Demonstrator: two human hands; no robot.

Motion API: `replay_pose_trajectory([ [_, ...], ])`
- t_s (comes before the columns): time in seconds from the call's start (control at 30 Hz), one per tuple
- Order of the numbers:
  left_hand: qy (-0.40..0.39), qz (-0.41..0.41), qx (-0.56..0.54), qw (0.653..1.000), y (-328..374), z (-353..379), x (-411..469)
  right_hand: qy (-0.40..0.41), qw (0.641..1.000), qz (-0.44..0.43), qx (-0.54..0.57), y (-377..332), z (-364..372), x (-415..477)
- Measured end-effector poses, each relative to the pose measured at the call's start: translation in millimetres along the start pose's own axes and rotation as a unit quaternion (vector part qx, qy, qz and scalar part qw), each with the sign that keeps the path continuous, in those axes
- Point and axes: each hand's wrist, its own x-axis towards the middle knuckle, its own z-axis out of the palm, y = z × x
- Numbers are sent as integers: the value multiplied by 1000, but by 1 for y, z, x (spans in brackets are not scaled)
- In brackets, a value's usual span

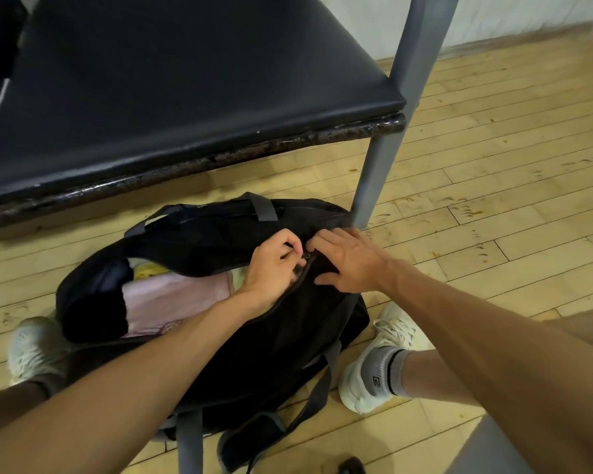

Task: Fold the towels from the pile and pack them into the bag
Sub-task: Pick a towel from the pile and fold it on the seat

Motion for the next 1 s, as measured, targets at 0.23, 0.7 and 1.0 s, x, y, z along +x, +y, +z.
replay_pose_trajectory([
  [0.23, -24, 62, 84, 994, -4, 2, -3, 39, 999, 26, -15, -4, 5, 8],
  [0.7, -32, 108, 226, 968, -38, -100, -33, -27, 984, 141, -109, -14, -46, 6],
  [1.0, -5, 24, 258, 966, -73, -171, -66, -131, 936, 250, -210, -74, -59, 40],
])
